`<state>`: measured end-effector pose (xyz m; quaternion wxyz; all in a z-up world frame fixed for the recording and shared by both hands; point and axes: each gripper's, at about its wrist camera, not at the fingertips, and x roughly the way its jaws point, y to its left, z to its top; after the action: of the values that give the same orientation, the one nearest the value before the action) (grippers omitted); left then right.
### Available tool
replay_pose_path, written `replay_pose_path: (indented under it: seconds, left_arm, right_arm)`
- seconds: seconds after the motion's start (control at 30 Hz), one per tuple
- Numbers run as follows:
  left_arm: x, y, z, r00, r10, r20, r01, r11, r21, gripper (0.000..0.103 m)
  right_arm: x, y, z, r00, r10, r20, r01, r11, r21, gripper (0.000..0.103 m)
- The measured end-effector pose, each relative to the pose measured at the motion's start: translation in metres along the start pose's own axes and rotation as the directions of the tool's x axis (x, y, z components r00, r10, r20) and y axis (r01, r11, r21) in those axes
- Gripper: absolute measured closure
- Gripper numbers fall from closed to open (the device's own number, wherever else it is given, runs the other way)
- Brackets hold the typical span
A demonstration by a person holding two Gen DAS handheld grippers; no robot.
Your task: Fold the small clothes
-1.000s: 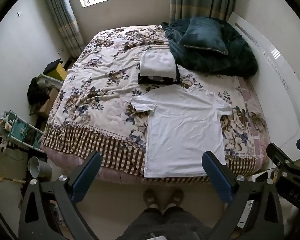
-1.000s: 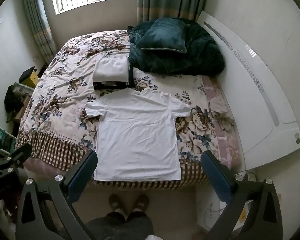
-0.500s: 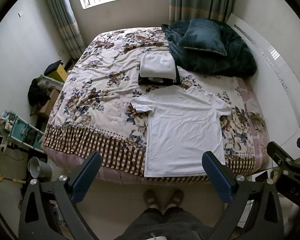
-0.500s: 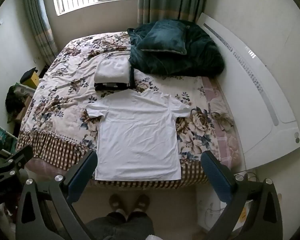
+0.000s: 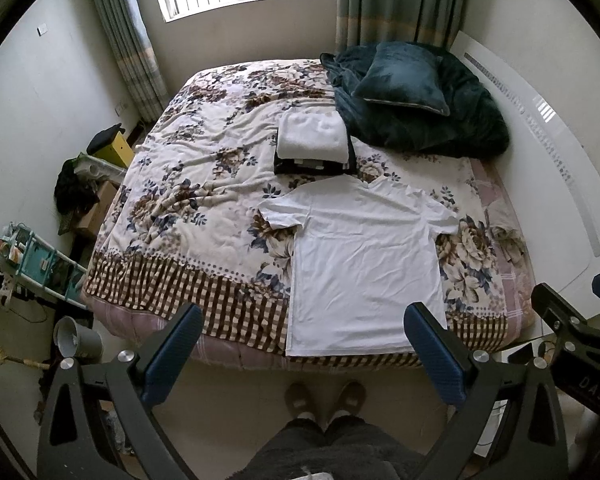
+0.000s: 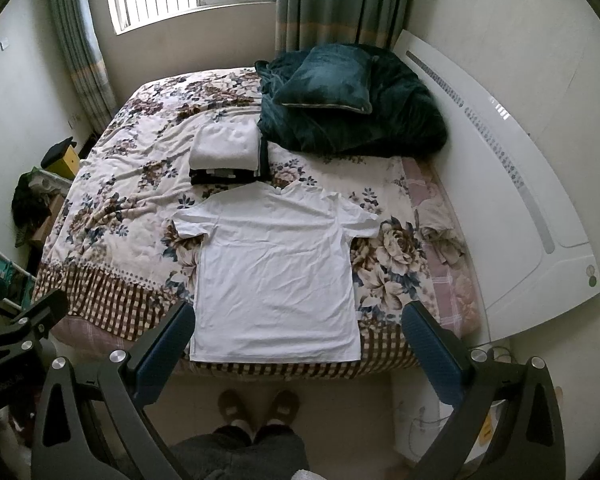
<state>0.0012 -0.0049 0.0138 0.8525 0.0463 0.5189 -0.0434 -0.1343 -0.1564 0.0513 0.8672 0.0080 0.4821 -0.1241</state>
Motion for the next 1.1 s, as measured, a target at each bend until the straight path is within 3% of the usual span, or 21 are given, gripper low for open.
replay_pose_path:
  seconds: [1.1]
  left_arm:
    - [-0.017, -0.015, 0.023, 1.0, -0.004, 0.017, 0.004, 1.0, 0.002, 0.0]
  right_arm:
    - [-0.029, -0.003, 0.016, 1.0, 0.001, 0.018, -0.001, 1.0, -0.001, 0.0]
